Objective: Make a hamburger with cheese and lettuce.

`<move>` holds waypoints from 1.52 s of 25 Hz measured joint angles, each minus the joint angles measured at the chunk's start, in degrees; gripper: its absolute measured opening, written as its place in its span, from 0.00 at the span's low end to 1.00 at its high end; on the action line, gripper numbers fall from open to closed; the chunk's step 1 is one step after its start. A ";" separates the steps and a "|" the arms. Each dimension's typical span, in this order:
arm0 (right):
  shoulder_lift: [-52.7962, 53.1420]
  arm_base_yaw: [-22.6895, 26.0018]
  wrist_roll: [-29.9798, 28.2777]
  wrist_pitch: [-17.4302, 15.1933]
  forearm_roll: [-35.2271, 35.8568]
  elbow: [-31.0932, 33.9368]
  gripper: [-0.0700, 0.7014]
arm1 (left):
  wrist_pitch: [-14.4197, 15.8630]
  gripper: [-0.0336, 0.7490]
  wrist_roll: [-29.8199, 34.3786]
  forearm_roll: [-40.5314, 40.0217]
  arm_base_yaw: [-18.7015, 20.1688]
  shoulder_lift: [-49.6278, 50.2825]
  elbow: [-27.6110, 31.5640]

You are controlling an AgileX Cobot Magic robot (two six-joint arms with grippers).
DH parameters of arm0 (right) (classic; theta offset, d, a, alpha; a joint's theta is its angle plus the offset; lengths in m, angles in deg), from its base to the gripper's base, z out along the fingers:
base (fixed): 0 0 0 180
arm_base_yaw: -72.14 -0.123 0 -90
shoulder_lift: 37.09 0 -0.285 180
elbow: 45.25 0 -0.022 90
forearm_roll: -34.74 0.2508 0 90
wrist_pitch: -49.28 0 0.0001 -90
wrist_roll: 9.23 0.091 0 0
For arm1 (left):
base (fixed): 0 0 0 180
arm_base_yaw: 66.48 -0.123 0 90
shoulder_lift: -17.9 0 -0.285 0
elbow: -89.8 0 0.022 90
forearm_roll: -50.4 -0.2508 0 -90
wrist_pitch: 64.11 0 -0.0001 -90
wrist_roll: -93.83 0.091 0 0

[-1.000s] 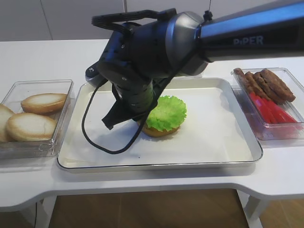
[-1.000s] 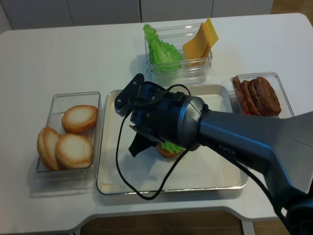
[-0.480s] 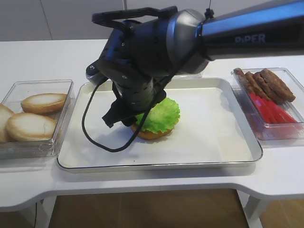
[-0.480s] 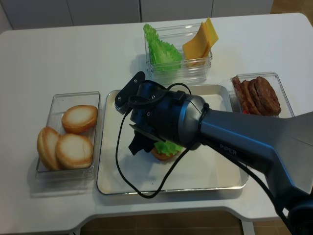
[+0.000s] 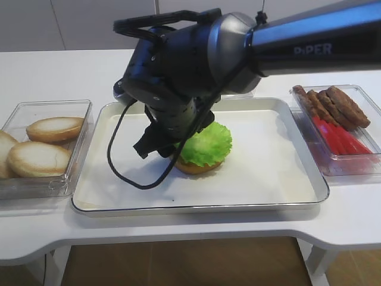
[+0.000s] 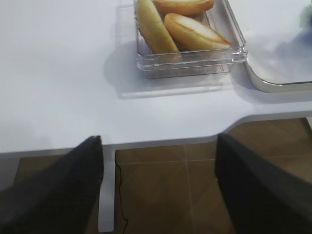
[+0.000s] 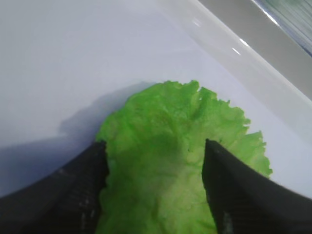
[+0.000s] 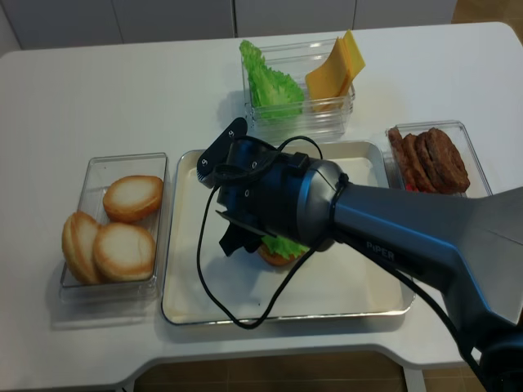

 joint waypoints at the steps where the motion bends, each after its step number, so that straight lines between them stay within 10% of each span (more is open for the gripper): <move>1: 0.00 0.00 0.00 -0.13 0.00 0.00 0.69 | 0.00 0.72 0.00 0.00 0.00 0.00 0.00; 24: 4.72 0.00 -0.35 -1.18 3.54 -1.54 0.87 | 0.00 0.72 0.00 0.00 0.00 0.00 0.00; 38: 9.88 4.65 -16.23 -5.79 20.41 -1.64 0.85 | 0.00 0.72 0.00 0.00 0.00 0.00 0.00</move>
